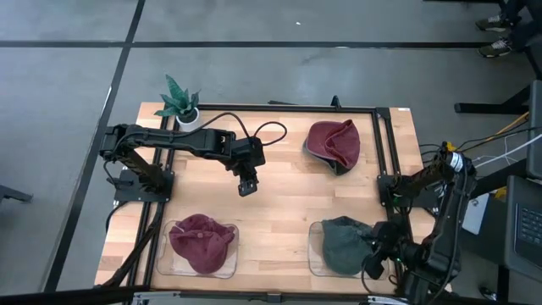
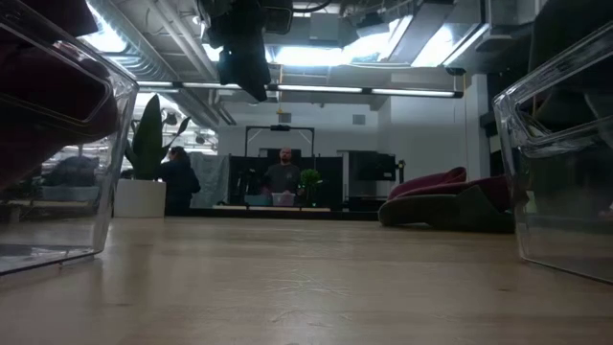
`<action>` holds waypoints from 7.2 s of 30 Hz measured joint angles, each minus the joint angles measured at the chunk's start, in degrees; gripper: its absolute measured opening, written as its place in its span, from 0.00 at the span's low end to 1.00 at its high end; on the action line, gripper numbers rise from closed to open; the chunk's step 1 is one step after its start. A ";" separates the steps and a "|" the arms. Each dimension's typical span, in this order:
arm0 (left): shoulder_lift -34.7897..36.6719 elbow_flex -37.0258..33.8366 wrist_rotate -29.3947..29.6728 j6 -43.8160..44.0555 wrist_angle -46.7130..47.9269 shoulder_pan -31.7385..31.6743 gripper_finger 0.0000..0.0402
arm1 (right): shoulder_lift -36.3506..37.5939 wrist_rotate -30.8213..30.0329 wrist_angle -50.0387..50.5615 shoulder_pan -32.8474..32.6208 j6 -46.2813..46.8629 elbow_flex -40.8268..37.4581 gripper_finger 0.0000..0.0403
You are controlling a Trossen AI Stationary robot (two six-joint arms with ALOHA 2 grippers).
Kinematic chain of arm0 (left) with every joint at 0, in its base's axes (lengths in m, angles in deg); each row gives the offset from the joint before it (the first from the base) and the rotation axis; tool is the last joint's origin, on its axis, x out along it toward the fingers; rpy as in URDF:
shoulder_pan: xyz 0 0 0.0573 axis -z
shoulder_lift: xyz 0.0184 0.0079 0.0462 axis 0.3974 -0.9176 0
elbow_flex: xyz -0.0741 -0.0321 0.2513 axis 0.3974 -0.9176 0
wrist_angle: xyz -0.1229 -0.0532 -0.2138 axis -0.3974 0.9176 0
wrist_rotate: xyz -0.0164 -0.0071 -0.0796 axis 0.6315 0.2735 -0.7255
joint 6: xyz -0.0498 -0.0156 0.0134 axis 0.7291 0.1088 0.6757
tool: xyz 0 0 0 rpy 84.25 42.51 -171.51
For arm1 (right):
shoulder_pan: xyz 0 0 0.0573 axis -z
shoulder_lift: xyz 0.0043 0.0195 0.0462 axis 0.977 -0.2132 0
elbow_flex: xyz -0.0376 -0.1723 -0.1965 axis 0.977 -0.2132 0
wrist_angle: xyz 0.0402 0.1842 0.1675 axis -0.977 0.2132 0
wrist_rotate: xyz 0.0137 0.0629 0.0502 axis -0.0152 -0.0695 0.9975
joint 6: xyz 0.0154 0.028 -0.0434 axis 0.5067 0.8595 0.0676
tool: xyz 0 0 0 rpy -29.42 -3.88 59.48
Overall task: Pick & Place hat
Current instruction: Put the bottom gray cap into the right transparent bin, then put the red cap into the left transparent bin
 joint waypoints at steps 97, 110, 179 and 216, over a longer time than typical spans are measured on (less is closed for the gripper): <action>0.00 0.00 1.05 1.95 -0.02 0.00 0.42 | 6.08 7.40 -5.49 62.36 -71.40 -4.91 0.59; 0.00 0.00 1.01 1.95 0.00 0.00 0.42 | -4.30 3.69 -8.85 69.45 -85.25 -4.91 0.59; 0.00 0.00 3.93 7.19 0.00 0.00 0.42 | -7.89 8.51 -30.31 78.93 -102.00 -17.47 0.06; 13.38 0.00 53.45 -1.91 -7.67 14.03 0.42 | 19.43 32.71 -63.26 84.52 -79.71 -5.52 0.04</action>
